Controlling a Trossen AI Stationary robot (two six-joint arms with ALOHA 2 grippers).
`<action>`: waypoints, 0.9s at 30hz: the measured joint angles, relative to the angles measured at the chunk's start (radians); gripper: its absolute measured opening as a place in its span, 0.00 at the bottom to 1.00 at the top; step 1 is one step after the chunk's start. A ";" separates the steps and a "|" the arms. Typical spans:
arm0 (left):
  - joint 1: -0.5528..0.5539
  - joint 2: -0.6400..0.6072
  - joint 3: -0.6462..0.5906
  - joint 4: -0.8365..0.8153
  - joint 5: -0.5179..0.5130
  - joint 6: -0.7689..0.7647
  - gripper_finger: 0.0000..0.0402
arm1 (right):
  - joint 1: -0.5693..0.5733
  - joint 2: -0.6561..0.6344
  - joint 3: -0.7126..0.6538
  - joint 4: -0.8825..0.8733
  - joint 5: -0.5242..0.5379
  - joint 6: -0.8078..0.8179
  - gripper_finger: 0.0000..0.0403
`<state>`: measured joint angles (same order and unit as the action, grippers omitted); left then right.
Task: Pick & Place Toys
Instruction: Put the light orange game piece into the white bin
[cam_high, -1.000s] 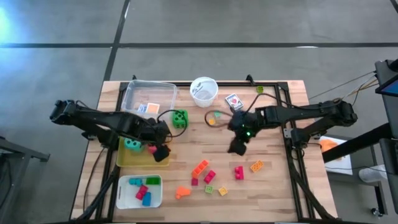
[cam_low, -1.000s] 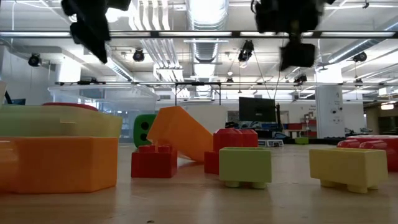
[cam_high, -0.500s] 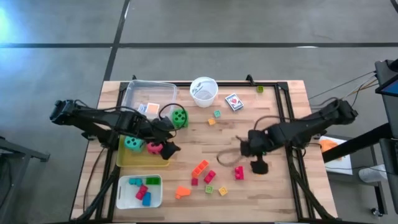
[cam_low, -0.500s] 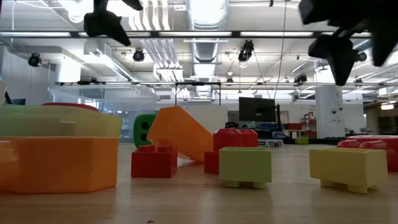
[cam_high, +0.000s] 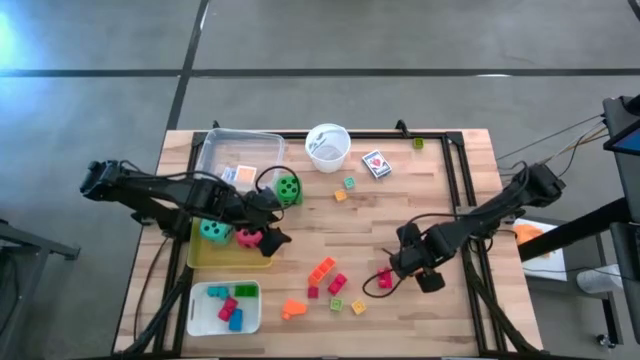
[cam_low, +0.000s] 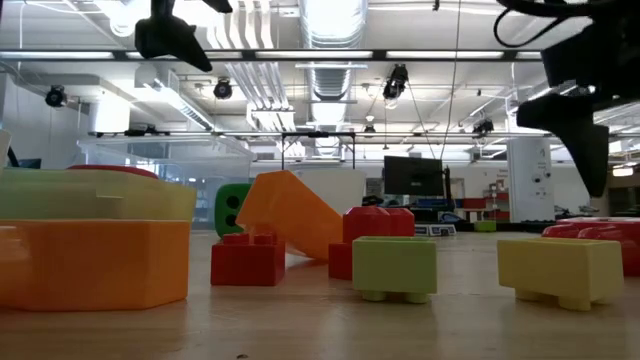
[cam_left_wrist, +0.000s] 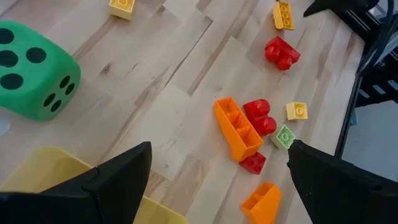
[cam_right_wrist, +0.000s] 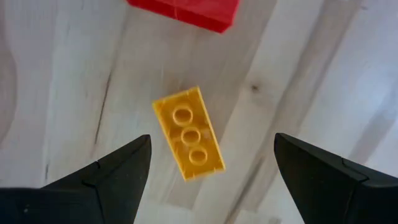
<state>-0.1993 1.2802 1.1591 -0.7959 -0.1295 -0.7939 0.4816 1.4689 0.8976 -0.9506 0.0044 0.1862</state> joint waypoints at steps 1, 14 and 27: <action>0.000 0.000 0.000 0.000 0.000 -0.001 0.90 | 0.000 0.007 -0.007 0.017 0.000 -0.007 0.82; 0.000 0.000 -0.001 0.008 0.000 -0.002 0.90 | 0.001 0.053 -0.112 0.125 -0.003 -0.030 0.81; 0.001 0.000 0.000 0.014 0.000 -0.001 0.90 | 0.001 0.068 -0.171 0.203 -0.013 -0.030 0.48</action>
<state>-0.1986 1.2804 1.1587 -0.7816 -0.1291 -0.7952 0.4828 1.5372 0.7264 -0.7479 -0.0091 0.1566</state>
